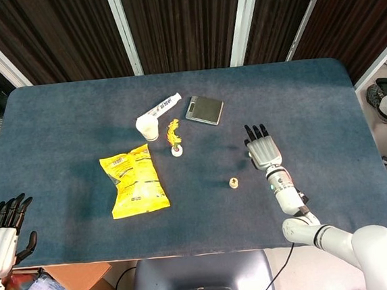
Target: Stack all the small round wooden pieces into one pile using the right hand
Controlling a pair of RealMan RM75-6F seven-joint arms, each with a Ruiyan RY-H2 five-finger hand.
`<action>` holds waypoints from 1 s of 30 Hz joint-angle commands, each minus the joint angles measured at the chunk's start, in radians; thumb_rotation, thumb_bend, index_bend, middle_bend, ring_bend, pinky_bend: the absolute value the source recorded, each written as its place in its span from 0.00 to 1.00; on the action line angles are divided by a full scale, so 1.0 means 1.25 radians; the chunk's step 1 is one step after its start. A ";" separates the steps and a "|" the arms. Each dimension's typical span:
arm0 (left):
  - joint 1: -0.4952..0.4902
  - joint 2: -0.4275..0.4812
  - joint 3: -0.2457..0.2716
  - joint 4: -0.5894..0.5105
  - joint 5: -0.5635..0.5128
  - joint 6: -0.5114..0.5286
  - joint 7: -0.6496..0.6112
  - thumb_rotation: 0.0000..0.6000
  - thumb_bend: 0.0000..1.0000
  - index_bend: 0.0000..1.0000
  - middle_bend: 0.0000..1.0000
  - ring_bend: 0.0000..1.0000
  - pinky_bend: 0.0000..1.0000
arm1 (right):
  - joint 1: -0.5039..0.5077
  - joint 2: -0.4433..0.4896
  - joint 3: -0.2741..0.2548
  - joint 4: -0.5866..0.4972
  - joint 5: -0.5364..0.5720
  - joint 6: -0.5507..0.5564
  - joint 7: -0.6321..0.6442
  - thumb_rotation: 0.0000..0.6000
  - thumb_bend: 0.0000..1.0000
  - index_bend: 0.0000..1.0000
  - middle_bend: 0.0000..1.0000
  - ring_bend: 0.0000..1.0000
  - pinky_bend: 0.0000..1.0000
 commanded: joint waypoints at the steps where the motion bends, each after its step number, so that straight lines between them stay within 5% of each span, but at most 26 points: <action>1: -0.001 -0.001 -0.001 0.000 -0.001 -0.001 0.000 1.00 0.50 0.00 0.02 0.00 0.03 | 0.002 -0.007 0.002 0.009 0.003 -0.003 -0.001 1.00 0.48 0.49 0.09 0.00 0.00; 30: -0.014 -0.005 -0.007 0.012 -0.008 -0.019 -0.006 1.00 0.50 0.00 0.02 0.00 0.03 | 0.006 -0.031 0.011 0.044 0.040 -0.027 -0.043 1.00 0.48 0.58 0.09 0.00 0.00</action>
